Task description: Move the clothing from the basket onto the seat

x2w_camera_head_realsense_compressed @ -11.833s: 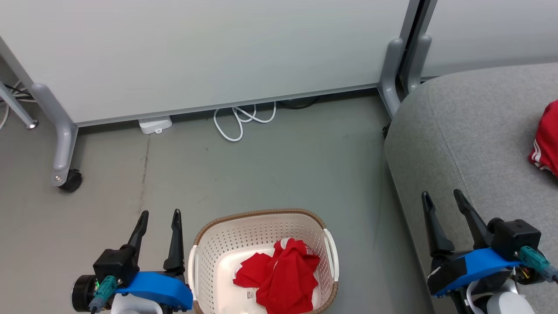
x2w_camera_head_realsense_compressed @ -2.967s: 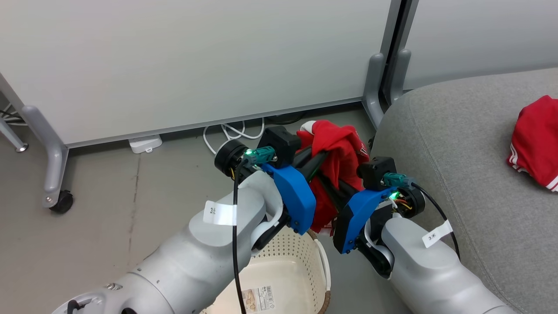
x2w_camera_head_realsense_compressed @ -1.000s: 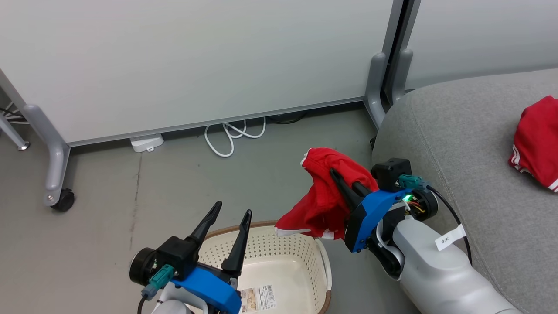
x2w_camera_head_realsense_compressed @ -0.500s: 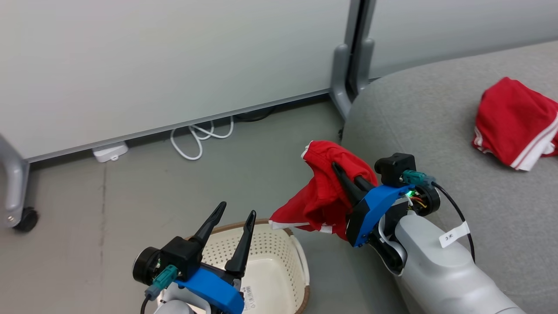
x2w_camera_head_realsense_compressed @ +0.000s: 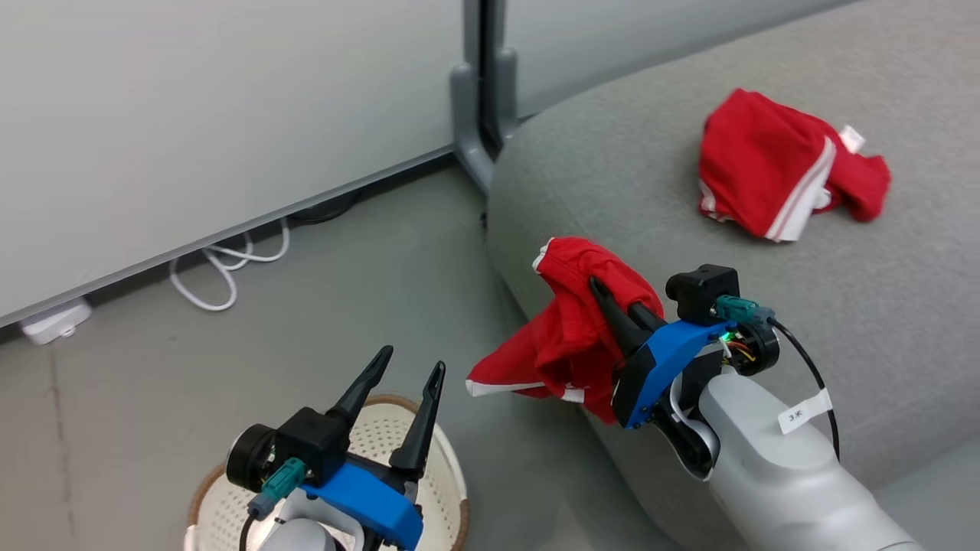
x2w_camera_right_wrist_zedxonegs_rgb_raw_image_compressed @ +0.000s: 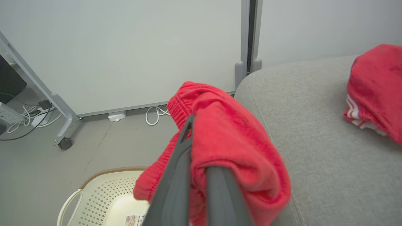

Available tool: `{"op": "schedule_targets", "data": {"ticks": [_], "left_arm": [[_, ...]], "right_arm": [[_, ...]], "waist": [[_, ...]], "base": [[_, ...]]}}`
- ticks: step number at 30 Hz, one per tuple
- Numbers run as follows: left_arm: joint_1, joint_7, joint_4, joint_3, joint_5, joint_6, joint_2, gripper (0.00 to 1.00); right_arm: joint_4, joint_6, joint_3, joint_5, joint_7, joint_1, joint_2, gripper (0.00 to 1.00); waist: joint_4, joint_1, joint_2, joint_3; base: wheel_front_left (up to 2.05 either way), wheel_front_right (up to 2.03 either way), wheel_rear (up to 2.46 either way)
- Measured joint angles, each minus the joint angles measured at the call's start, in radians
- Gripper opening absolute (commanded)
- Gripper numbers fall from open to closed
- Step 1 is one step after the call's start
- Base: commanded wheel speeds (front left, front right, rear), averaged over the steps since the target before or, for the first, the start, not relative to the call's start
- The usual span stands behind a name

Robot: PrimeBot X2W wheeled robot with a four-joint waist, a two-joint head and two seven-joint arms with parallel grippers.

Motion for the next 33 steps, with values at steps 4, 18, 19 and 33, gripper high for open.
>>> {"op": "schedule_targets", "data": {"ticks": [4,18,19,33], "left_arm": [[-0.009,0.0,-0.002,-0.002,0.005,0.0,0.002,1.0],[-0.023,0.0,0.006,-0.025,0.005,0.0,0.018,1.0],[-0.023,0.0,0.006,-0.026,0.006,0.0,0.019,1.0],[-0.043,0.0,0.009,-0.05,0.006,0.0,0.033,1.0]], "right_arm": [[-0.009,0.0,-0.01,-0.003,0.0,0.001,0.003,0.0],[-0.032,0.0,-0.05,-0.02,0.0,0.031,0.012,0.0],[-0.033,0.0,-0.052,-0.021,0.0,0.034,0.013,0.0],[-0.056,0.0,-0.097,-0.049,0.0,0.056,0.019,0.0]], "waist": [[-0.066,0.0,0.0,0.012],[-0.233,0.0,0.0,0.048],[-0.239,0.0,0.0,0.05],[-0.25,0.0,0.0,0.07]], "base": [[0.0,0.0,0.0],[0.0,0.0,0.0],[0.0,0.0,0.0],[0.0,0.0,0.0]]}}
